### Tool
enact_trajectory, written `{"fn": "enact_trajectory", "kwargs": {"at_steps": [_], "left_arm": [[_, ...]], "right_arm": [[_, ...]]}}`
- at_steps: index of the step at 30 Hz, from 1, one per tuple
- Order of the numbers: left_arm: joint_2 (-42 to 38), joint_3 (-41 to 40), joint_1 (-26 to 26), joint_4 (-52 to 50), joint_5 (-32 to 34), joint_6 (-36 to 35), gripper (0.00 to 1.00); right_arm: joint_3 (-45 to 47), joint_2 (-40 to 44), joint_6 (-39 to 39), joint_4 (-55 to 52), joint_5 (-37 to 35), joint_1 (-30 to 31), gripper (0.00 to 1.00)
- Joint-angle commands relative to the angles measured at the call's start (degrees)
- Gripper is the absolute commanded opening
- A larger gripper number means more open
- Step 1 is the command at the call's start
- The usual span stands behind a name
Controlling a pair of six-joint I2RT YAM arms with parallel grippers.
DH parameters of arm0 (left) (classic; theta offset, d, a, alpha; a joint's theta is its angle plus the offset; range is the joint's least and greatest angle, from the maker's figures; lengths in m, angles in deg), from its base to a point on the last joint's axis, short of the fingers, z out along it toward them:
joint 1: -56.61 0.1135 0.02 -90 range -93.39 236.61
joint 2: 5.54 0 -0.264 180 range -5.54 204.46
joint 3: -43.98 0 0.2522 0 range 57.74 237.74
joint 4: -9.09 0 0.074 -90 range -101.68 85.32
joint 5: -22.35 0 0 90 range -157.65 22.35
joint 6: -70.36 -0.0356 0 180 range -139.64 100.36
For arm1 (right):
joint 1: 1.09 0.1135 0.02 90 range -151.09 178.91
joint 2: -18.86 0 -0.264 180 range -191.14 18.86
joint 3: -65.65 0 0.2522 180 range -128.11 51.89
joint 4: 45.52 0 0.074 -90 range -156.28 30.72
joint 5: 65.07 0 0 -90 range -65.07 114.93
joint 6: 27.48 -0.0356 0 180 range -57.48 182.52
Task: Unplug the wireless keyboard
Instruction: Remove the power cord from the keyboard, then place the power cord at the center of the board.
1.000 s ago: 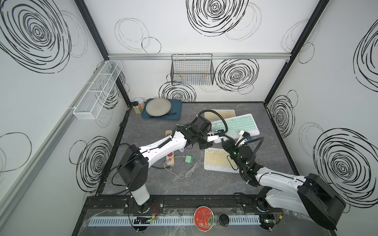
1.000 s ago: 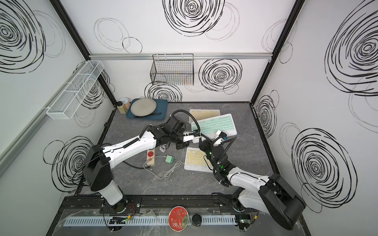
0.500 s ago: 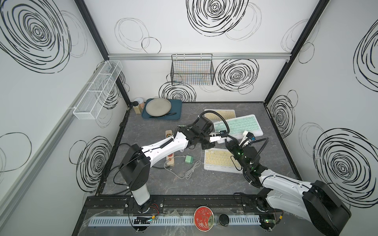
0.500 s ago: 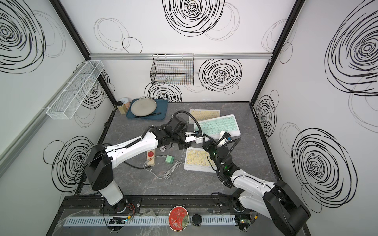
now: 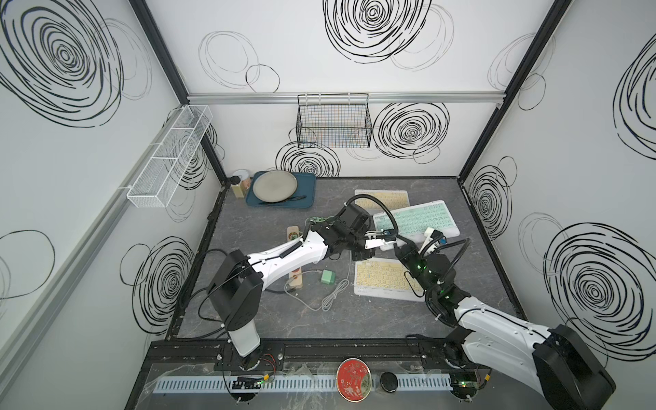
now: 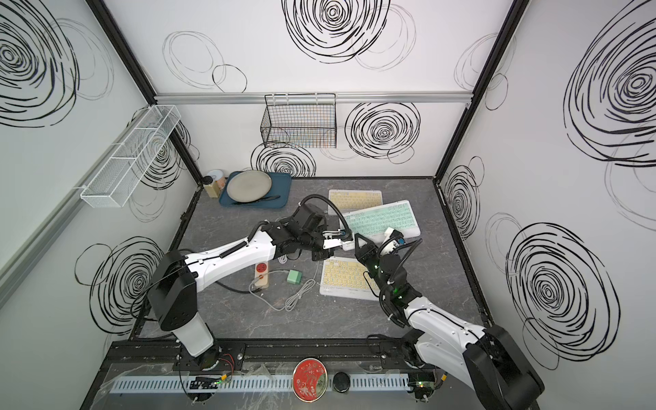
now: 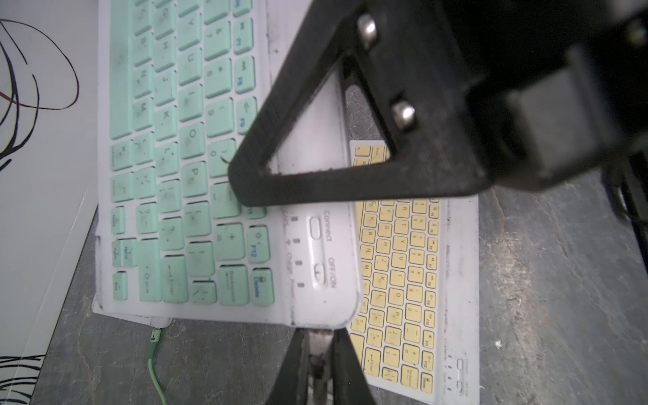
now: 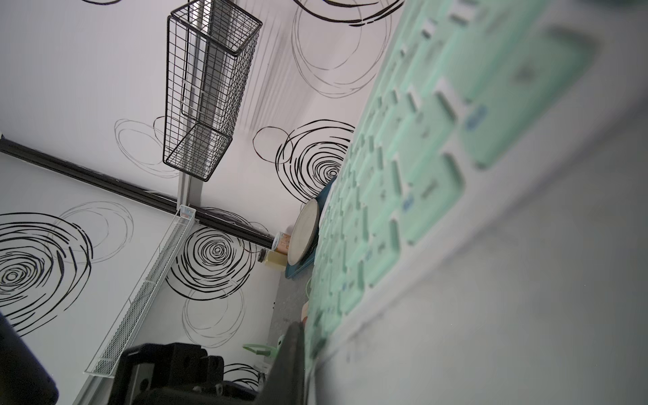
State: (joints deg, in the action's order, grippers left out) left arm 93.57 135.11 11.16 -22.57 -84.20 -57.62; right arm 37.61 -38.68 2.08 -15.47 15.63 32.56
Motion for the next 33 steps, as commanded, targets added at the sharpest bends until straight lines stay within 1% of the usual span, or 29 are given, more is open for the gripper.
{"fn": "enact_trajectory", "kwargs": {"at_steps": [1, 5, 7, 10, 14, 16, 19, 21, 24, 26, 28, 30, 31, 33], "left_arm": [[0.6, -2.2, 4.2, -6.7, 5.2, -1.1, 0.0], [1.0, -1.9, 5.7, -6.6, 3.8, 1.4, 0.0], [1.8, -1.0, 5.9, -7.4, 4.7, 3.2, 0.0], [3.0, 0.4, 5.0, -9.2, 7.0, 5.8, 0.0], [2.7, 0.0, 3.1, -9.1, 5.3, 6.7, 0.0], [2.1, -1.1, 2.9, -7.1, 5.0, 6.6, 0.0], [2.6, -1.1, 3.6, -7.0, 4.4, 5.4, 0.0], [3.8, -0.4, 4.2, -7.8, 5.5, 4.6, 0.0], [7.0, 1.6, 5.1, -8.4, 9.3, 3.4, 0.0], [9.8, 3.8, 5.6, -9.7, 12.4, 2.9, 0.0], [11.9, 5.4, 6.0, -10.1, 15.4, 3.1, 0.0], [13.5, 6.6, 6.3, -10.7, 16.5, 1.8, 0.08], [14.0, 6.9, 6.7, -9.6, 16.9, 1.9, 0.15], [14.7, 7.3, 7.7, -8.0, 15.5, 2.2, 0.17]], "right_arm": [[0.8, 2.3, 1.9, 1.0, -7.0, -2.9, 0.0], [0.8, 3.7, 2.9, -0.9, -9.7, -2.9, 0.0], [2.6, 4.9, 3.0, 1.4, -11.1, -2.8, 0.0], [6.4, 6.9, 3.0, 7.6, -13.6, -1.8, 0.0], [5.2, 7.4, 4.9, 7.4, -19.2, 1.7, 0.0], [4.4, 5.7, 5.7, 8.6, -18.7, 1.9, 0.0], [2.8, 3.1, 3.1, 7.1, -16.9, 0.9, 0.0], [1.9, 1.9, 2.3, 6.2, -16.6, 0.8, 0.0], [-0.4, 0.3, -0.6, 0.8, -17.7, 0.6, 0.0], [-1.2, -1.0, -4.1, -2.3, -18.7, 0.5, 0.0], [-1.3, -2.3, -7.6, -3.3, -18.7, 0.3, 0.0], [-1.9, -4.4, -9.2, -3.0, -17.7, 0.2, 0.0], [-2.5, -6.0, -9.3, -2.7, -16.5, 0.1, 0.0], [-3.8, -9.1, -9.5, -1.8, -14.3, -0.3, 0.0]]}}
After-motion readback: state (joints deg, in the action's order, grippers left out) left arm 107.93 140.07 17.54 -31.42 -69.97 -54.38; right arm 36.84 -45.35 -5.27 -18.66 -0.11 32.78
